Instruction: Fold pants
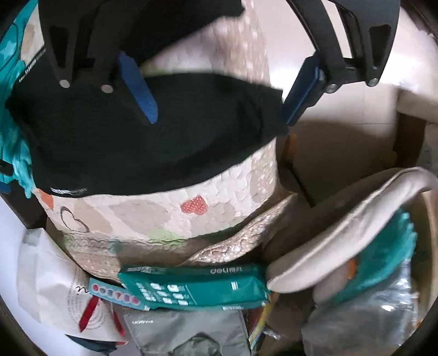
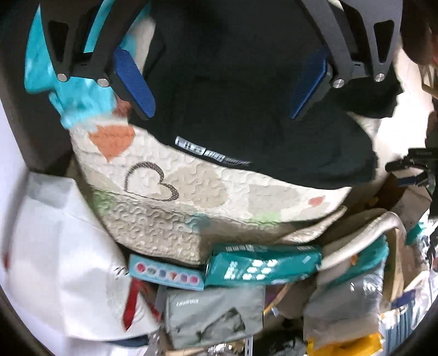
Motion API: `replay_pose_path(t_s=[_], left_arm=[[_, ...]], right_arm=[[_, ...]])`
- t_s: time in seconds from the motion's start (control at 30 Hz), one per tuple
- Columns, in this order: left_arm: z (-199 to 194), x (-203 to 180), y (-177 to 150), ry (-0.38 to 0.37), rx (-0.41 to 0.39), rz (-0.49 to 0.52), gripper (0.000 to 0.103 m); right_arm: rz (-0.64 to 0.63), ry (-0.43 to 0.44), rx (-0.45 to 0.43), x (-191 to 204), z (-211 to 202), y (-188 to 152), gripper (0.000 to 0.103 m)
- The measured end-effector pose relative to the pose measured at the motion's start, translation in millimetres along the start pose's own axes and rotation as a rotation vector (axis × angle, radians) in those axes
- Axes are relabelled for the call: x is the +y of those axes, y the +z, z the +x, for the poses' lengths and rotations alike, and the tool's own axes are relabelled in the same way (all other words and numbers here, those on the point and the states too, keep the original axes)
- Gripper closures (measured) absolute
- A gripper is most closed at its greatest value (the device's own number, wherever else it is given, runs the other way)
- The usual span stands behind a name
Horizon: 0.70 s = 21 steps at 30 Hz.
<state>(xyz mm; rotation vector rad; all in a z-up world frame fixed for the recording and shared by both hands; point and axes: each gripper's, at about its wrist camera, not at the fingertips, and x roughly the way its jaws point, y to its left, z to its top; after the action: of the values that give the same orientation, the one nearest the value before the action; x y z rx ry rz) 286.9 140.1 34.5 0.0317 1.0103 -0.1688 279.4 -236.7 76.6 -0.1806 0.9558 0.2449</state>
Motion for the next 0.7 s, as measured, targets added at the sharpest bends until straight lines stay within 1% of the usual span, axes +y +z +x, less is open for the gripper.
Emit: replay_pose_path(t_s=[0.07, 0.1, 0.13, 0.27, 0.33, 0.43, 0.47, 0.5, 0.53, 0.57, 0.6, 0.63, 0.67, 0.7], left_arm=[[26, 3, 15, -0.027, 0.022, 0.014, 0.012], [34, 4, 19, -0.036, 0.03, 0.017, 0.012], [44, 5, 25, -0.045, 0.038, 0.019, 0.012], [80, 5, 45, -0.053, 0.056, 0.046, 0.012], [99, 3, 52, -0.078, 0.089, 0.067, 0.012], [125, -5, 54, -0.073, 0.145, 0.131, 0.012], [128, -7, 54, -0.077, 0.141, 0.143, 0.008], [129, -8, 55, -0.077, 0.127, 0.146, 0.006], [129, -8, 56, -0.082, 0.129, 0.144, 0.006], [131, -6, 56, -0.096, 0.136, 0.129, 0.006], [131, -5, 54, -0.103, 0.136, 0.113, 0.006], [131, -5, 53, -0.105, 0.133, 0.102, 0.009], [128, -5, 51, -0.111, 0.126, 0.103, 0.018], [123, -6, 50, -0.121, 0.119, 0.105, 0.026]], right_arm=[[-0.011, 0.02, 0.046, -5, 32, 13, 0.012], [-0.01, 0.028, 0.057, -7, 40, 16, 0.016], [-0.014, 0.037, 0.072, -9, 54, 22, 0.017], [-0.039, 0.069, 0.088, -10, 85, 36, 0.018], [-0.049, 0.087, 0.1, -11, 98, 43, 0.018], [-0.077, 0.119, 0.148, -11, 123, 49, 0.018], [-0.086, 0.127, 0.167, -10, 130, 49, 0.018], [-0.096, 0.133, 0.185, -8, 136, 49, 0.018], [-0.107, 0.135, 0.204, -6, 143, 47, 0.018], [-0.122, 0.14, 0.22, -2, 149, 45, 0.021], [-0.122, 0.161, 0.23, 0, 152, 43, 0.037], [-0.11, 0.193, 0.23, 3, 152, 40, 0.054], [-0.11, 0.188, 0.217, 4, 151, 39, 0.057], [-0.105, 0.187, 0.212, 5, 149, 38, 0.076]])
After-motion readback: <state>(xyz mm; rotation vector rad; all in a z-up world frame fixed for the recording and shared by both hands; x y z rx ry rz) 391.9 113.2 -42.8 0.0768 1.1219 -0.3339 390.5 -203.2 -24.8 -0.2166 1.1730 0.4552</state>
